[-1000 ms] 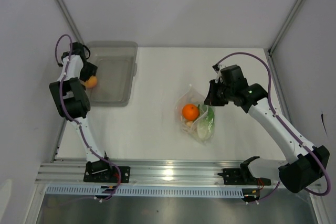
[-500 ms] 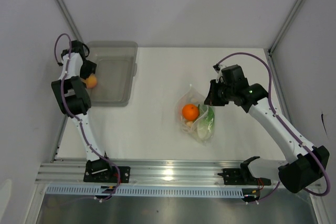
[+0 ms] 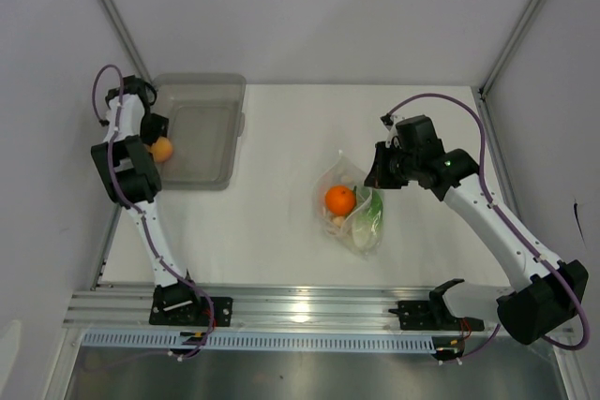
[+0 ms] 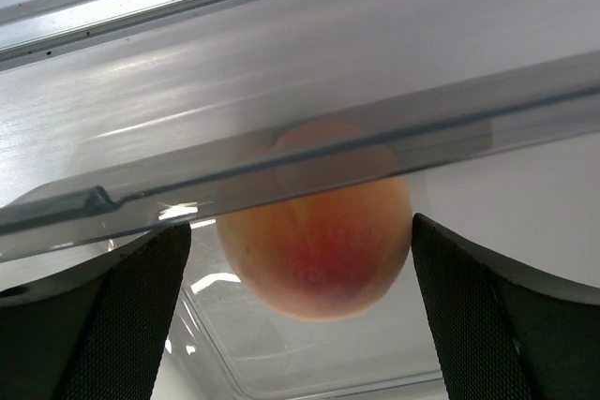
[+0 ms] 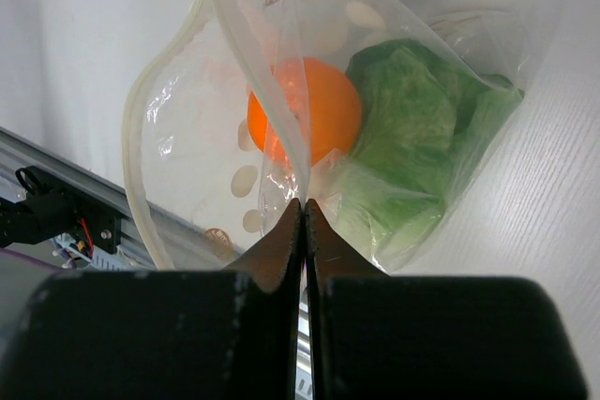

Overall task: Place the food in the zip-top bag and seal the zipper
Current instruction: Pick up the fake fruit from the bin, then place the fake fruit in the zipper food storage bag, then zip the zipper food storage bag at the center of the board.

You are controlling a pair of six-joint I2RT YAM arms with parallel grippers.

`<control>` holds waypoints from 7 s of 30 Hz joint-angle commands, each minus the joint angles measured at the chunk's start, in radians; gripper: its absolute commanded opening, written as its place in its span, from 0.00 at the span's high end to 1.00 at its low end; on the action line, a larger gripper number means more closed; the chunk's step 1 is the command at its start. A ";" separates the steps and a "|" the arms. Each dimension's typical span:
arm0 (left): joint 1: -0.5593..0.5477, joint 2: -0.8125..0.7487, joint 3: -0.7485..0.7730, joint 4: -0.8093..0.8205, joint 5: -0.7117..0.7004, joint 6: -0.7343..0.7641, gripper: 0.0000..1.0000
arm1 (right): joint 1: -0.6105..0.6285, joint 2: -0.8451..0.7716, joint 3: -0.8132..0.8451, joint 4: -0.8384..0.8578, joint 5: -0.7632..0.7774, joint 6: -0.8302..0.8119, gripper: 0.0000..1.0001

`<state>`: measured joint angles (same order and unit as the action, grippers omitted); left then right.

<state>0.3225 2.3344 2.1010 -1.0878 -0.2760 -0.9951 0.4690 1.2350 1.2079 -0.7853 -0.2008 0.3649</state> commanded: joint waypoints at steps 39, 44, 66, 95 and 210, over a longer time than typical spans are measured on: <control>-0.189 -0.525 -0.357 0.166 0.251 -0.022 0.55 | -0.006 0.050 0.024 0.017 0.034 0.026 1.00; -0.363 -0.664 -0.481 0.212 0.258 0.024 0.54 | -0.007 0.057 0.028 0.014 0.037 0.035 1.00; -1.034 -0.982 -0.788 0.634 0.569 0.113 0.49 | -0.003 0.075 0.087 -0.018 0.054 0.046 1.00; -1.157 -0.793 -0.684 0.523 0.460 0.156 0.00 | -0.003 0.030 0.139 -0.060 0.051 0.052 1.00; -1.209 -0.794 -0.658 0.557 0.732 0.538 0.21 | 0.117 -0.264 -0.177 0.136 0.187 0.764 1.00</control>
<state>-0.8600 1.5642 1.3903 -0.4873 0.5583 -0.4931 0.5743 0.9695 0.9676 -0.6399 -0.0566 1.1076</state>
